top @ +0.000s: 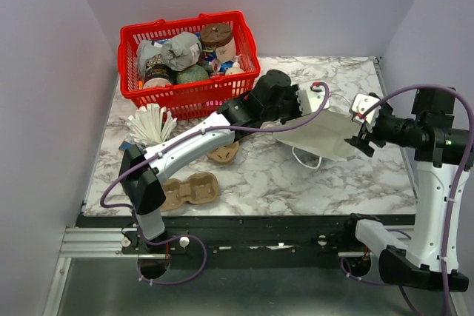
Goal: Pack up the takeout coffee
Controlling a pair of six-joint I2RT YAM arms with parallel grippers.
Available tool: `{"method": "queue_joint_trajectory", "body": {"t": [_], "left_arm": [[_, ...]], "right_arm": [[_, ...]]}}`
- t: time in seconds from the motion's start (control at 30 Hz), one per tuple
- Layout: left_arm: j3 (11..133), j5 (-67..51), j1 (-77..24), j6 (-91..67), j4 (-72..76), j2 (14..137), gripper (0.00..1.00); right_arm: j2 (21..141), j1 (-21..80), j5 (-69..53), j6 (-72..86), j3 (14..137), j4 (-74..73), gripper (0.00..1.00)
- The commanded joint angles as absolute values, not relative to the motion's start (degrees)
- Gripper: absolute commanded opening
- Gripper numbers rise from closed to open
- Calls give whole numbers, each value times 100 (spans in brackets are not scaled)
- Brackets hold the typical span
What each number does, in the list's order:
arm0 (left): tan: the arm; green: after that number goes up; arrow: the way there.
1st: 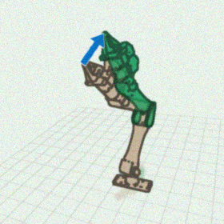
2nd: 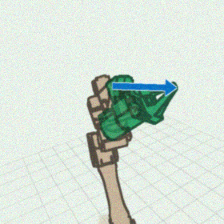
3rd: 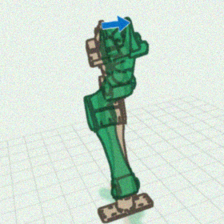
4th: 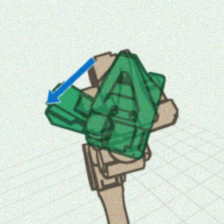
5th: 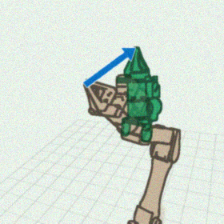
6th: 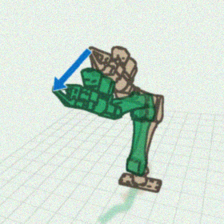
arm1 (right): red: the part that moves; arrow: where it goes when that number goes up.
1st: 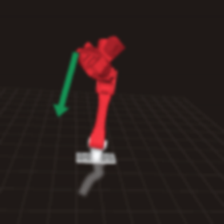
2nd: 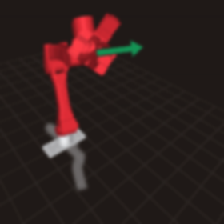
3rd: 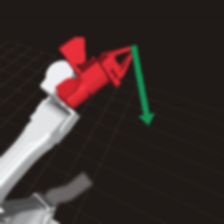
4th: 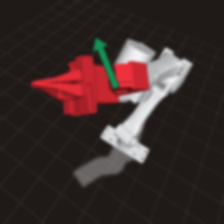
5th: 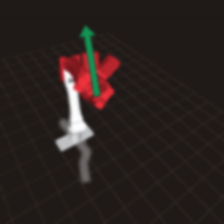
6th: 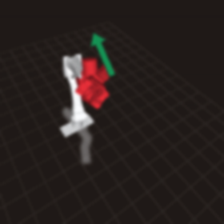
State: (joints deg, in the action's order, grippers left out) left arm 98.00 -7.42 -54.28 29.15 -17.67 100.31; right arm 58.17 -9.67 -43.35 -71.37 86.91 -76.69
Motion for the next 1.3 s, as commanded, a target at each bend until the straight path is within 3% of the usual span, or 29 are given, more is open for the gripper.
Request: {"method": "queue_joint_trajectory", "body": {"t": [0.0,0.53,0.77,0.9,1.03,1.27], "left_arm": [[9695,-633,-5423,2769,-1591,9756,0],[9598,-650,-5423,2725,-1600,9668,0],[9615,-659,-5423,2654,-1573,9721,0],[9624,-650,-5423,2619,-1556,9721,0],[9606,-615,-5423,2645,-1556,9729,0],[9598,-536,-5362,2681,-1529,9747,0]], "right_arm": [[5888,-923,-4474,-6917,8657,-7912,86],[6293,-853,-4588,-6829,8561,-6882,82],[6741,-537,-4588,-7163,8622,-7347,80],[6987,-431,-4614,-6953,8639,-7216,73],[7224,-404,-4684,-6794,8902,-7242,57],[7207,-404,-4325,-7022,8895,-7321,54]]}}
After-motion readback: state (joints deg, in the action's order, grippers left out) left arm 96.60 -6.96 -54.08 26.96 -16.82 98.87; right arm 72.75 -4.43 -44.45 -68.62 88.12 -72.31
